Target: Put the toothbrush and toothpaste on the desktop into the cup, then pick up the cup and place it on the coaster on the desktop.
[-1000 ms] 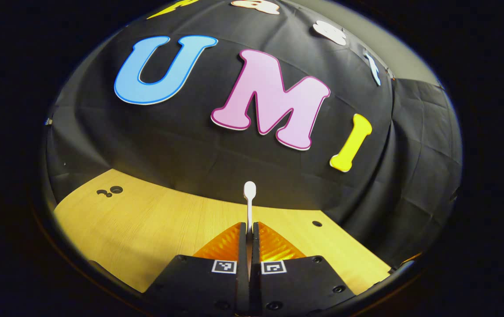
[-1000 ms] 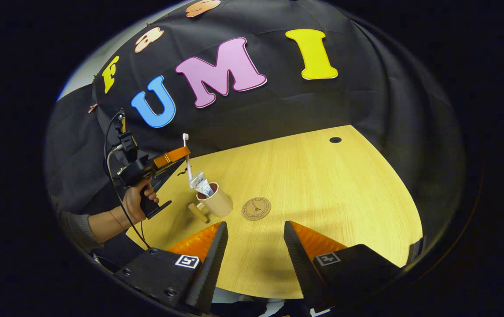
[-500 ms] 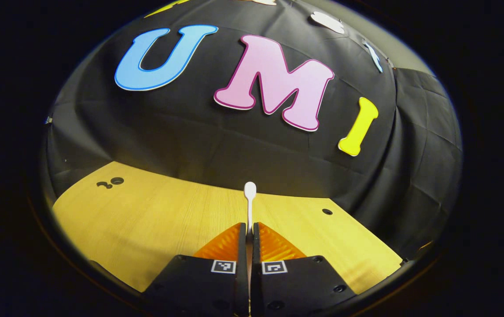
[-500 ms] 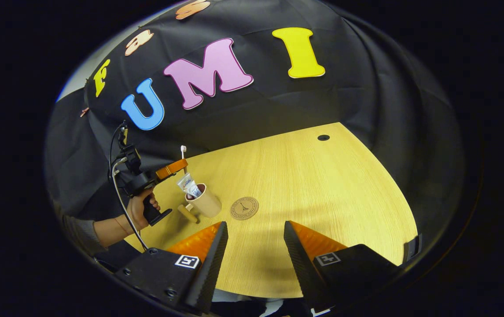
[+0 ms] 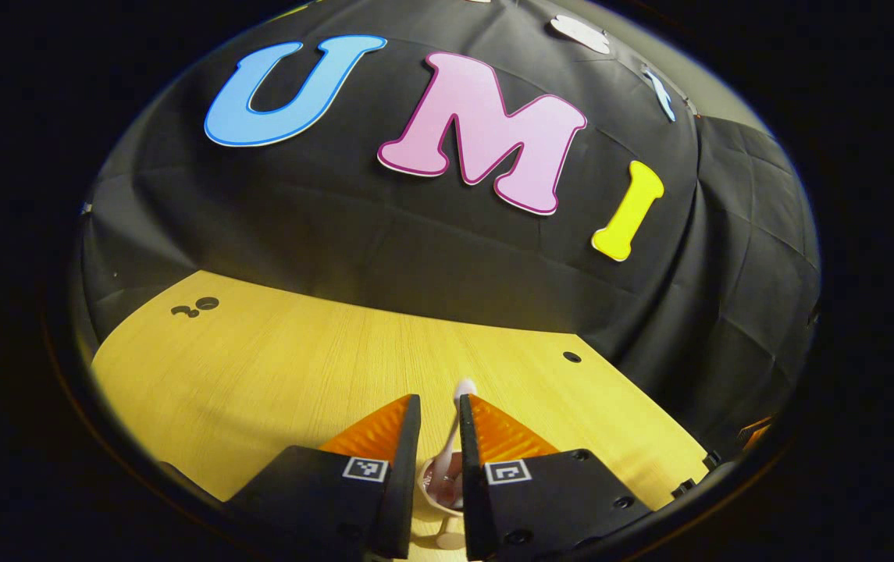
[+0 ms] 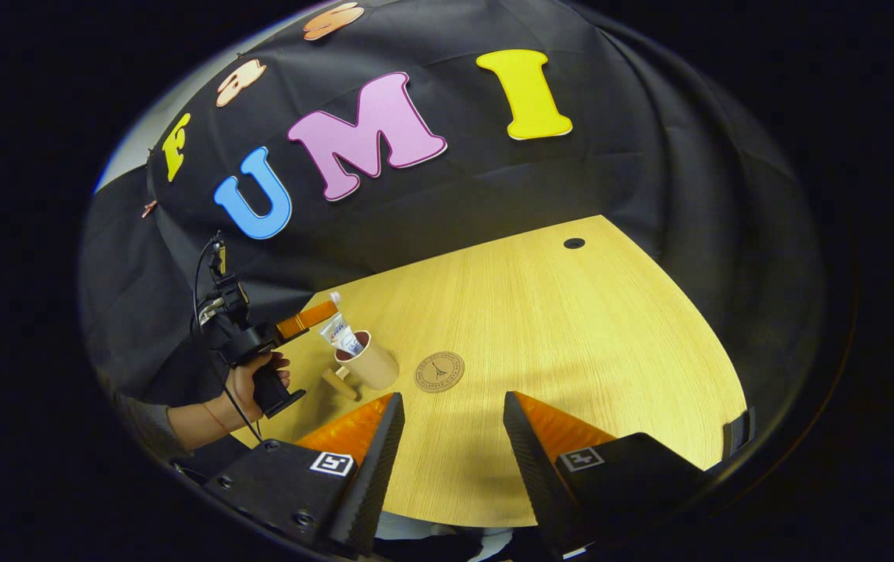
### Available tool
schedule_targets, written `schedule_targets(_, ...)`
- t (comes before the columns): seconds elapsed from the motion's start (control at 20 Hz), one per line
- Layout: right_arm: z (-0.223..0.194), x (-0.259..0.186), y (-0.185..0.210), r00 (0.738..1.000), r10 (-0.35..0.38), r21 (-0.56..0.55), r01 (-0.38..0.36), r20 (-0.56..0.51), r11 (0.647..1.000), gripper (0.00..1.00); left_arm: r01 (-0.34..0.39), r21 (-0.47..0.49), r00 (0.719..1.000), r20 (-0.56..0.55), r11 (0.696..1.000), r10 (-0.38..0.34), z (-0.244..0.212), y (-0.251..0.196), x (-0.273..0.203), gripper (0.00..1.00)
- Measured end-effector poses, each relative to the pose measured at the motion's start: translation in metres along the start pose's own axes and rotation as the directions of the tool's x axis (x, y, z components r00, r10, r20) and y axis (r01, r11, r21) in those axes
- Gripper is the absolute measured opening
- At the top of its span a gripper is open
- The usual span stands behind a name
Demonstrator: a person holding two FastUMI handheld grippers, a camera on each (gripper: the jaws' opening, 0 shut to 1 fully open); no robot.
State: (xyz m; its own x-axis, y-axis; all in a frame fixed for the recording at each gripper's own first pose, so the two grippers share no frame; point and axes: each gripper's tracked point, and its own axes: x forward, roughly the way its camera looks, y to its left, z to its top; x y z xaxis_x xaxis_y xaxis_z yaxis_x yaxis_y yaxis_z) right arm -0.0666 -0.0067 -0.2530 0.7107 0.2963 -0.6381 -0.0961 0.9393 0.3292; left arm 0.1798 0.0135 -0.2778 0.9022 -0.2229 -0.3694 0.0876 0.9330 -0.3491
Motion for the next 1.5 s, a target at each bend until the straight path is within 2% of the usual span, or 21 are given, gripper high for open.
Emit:
schedule_targets(0.15,0.0,-0.002,0.003,1.0,0.006,0.008,-0.006,0.0,1.0,0.79,-0.006,0.033,1.0,-0.024,0.999,0.007,-0.004,0.0,-0.014,0.39)
schedule_targets(0.2,0.001,-0.002,0.004,1.0,0.009,0.01,-0.009,0.001,1.0,0.8,-0.005,0.051,1.0,-0.03,0.999,0.007,-0.005,0.0,-0.021,0.45)
schedule_targets(0.45,0.001,-0.005,0.004,1.0,0.018,0.013,-0.018,0.011,1.0,0.79,0.056,0.101,0.994,-0.1,0.993,-0.046,-0.01,-0.006,-0.054,0.66)
schedule_targets(0.5,0.001,-0.006,0.003,1.0,0.019,0.019,-0.019,0.014,1.0,0.79,0.067,0.109,0.99,-0.128,0.992,-0.053,-0.015,-0.006,-0.06,0.72)
schedule_targets(0.55,0.001,-0.006,0.004,1.0,0.024,0.029,-0.024,0.016,0.999,0.8,0.069,0.12,0.986,-0.158,0.99,-0.049,-0.019,-0.004,-0.066,0.84)
schedule_targets(0.65,0.001,-0.009,0.005,0.999,0.028,0.04,-0.029,0.021,0.999,0.79,0.053,0.161,0.979,-0.201,0.986,-0.02,-0.028,0.002,-0.074,0.95)
schedule_targets(0.7,0.001,-0.01,0.005,0.999,0.029,0.04,-0.03,0.024,0.999,0.79,0.042,0.18,0.974,-0.224,0.983,-0.001,-0.033,0.006,-0.078,0.98)
schedule_targets(0.85,-0.003,-0.014,0.003,0.999,0.031,0.032,-0.032,0.023,0.999,0.79,0.034,0.217,0.948,-0.317,0.976,0.038,-0.058,0.009,-0.086,0.98)
schedule_targets(1.1,-0.013,-0.019,-0.002,1.0,0.023,0.072,-0.025,0.02,0.997,0.8,0.084,0.275,0.897,-0.44,0.958,0.048,-0.093,0.004,-0.081,0.98)
schedule_targets(1.25,-0.018,-0.023,-0.005,1.0,0.013,0.085,-0.014,0.016,0.996,0.79,0.076,0.276,0.858,-0.507,0.958,0.078,-0.112,0.01,-0.07,0.98)
schedule_targets(1.35,-0.016,-0.025,-0.008,1.0,0.004,0.089,-0.005,0.017,0.996,0.79,0.058,0.268,0.84,-0.534,0.962,0.098,-0.122,0.015,-0.062,0.98)
schedule_targets(1.5,-0.015,-0.028,-0.016,1.0,-0.018,0.101,0.016,0.023,0.995,0.79,0.068,0.27,0.814,-0.572,0.96,0.103,-0.134,0.013,-0.053,0.98)
